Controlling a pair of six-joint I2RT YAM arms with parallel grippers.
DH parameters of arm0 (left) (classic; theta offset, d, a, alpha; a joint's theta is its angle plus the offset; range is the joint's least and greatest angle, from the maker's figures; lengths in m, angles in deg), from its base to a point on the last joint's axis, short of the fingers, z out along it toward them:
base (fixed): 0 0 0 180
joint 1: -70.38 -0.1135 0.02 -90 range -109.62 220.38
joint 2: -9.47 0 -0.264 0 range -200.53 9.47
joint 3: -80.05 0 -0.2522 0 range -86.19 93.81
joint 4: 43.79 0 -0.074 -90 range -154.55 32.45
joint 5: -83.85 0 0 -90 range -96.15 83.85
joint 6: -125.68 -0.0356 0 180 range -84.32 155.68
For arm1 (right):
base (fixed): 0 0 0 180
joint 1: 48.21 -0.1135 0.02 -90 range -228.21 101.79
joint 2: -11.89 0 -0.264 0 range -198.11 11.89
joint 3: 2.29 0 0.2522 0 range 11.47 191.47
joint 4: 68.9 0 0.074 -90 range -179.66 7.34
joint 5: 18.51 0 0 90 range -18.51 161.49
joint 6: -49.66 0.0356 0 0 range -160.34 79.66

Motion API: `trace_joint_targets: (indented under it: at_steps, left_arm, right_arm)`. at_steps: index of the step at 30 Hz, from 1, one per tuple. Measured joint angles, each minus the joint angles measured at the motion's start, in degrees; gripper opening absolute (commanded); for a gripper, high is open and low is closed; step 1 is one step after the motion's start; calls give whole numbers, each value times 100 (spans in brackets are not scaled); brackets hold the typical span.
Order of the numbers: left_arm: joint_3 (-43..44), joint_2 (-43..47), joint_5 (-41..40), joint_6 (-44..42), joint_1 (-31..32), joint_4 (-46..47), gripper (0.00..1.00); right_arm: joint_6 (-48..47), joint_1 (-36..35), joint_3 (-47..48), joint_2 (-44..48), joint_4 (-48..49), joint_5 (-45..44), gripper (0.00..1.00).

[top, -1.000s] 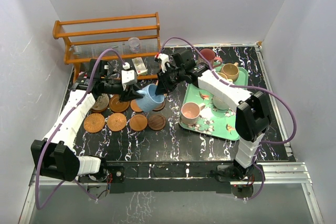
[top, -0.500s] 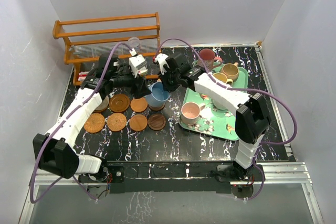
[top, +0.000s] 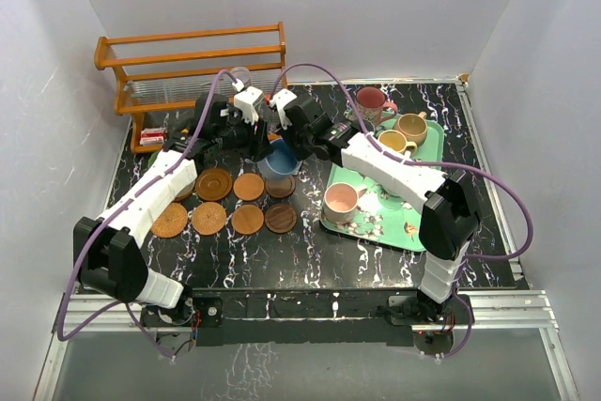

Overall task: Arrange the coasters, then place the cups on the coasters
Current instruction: Place the cup on the coaster.

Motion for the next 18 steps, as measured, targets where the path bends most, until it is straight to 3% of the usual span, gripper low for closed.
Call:
trace_joint_targets:
  at_steps: [7,14,16,18]
  left_arm:
    - [-151,-4,-330,138,55,256,46]
    - [-243,-74,-769,229,50,363,16]
    - [-243,-118,-892,280,48,376,1]
    - [-243,-149,-1005,313,31,389,0]
  right_arm:
    - [122,-179,474,-81,-295,-125,0]
    - [476,-247,741,-361,-396,-133,0]
    - [588,-251,855,-468,-435,-162,0]
    - [706,-264,966,-575,-431,-181,0]
